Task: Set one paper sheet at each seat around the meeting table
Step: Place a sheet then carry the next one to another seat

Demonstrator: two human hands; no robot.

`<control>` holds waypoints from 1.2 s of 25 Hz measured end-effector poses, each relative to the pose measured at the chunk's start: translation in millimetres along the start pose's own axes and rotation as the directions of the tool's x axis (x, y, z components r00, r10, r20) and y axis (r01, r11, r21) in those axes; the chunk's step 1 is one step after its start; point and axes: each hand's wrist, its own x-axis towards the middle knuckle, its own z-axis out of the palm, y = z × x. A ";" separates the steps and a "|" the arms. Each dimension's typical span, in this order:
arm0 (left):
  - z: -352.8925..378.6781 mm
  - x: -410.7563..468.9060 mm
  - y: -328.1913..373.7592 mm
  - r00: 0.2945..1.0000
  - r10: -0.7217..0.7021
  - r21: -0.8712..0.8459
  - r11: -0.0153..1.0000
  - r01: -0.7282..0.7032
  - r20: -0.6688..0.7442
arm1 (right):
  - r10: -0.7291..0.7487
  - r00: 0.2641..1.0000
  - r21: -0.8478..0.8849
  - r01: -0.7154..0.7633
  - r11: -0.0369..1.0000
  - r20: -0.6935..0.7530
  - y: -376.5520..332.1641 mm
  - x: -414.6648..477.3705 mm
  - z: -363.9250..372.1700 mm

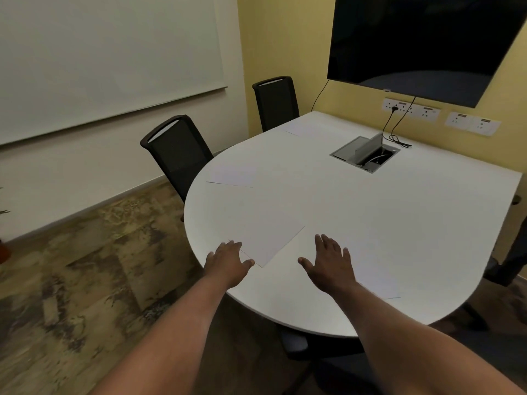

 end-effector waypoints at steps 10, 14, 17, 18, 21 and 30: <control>-5.4 68.2 -54.9 0.998 0.012 0.019 1.000 -0.013 0.061 | 0.050 0.998 0.052 -0.052 0.997 0.037 -48.6 58.3 54.8; -3.3 136.8 -66.2 0.991 0.043 0.055 0.997 -0.050 0.127 | 0.100 0.993 0.068 -0.104 0.992 0.063 -58.0 111.4 83.0; 3.2 189.3 -67.9 0.980 0.070 0.092 0.992 -0.088 0.186 | 0.142 0.984 0.071 -0.150 0.986 0.106 -61.2 147.1 102.1; 6.8 207.2 -67.0 0.976 0.081 0.098 0.990 -0.103 0.204 | 0.159 0.980 0.070 -0.168 0.983 0.121 -61.3 158.6 108.2; 17.2 254.8 -64.5 0.962 0.117 0.102 0.984 -0.146 0.247 | 0.202 0.966 0.065 -0.214 0.975 0.161 -62.6 190.1 121.8; 67.5 342.8 -59.0 0.901 0.100 0.069 0.987 -0.142 0.423 | 0.415 0.872 0.084 -0.448 0.890 0.261 -66.7 227.9 167.5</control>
